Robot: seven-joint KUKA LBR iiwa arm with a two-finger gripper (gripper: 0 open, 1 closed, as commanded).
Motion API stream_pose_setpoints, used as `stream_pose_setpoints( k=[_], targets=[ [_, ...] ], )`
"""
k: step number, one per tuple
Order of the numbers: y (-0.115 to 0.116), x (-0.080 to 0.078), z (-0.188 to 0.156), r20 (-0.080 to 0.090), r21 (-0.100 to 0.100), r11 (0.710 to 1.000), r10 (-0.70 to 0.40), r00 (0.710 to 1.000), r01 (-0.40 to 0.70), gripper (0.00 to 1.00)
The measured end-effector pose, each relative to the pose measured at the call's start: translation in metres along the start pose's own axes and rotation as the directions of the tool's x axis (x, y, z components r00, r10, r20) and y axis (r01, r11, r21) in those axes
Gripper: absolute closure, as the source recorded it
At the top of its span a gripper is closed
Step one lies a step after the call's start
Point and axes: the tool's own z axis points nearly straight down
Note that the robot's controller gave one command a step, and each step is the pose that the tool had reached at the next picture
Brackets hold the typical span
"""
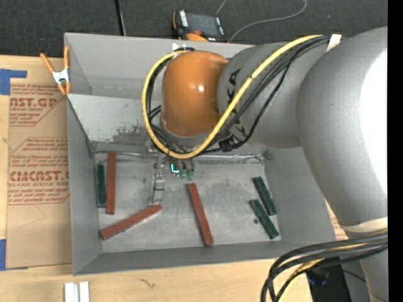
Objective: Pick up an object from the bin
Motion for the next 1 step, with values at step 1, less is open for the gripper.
stream_pose_setpoints(
  k=[1],
  targets=[
    [0.0147, 0.0453, 0.0861, 0.0, 0.002, 0.98, -0.199, 0.98, 0.199, 0.0]
  ],
)
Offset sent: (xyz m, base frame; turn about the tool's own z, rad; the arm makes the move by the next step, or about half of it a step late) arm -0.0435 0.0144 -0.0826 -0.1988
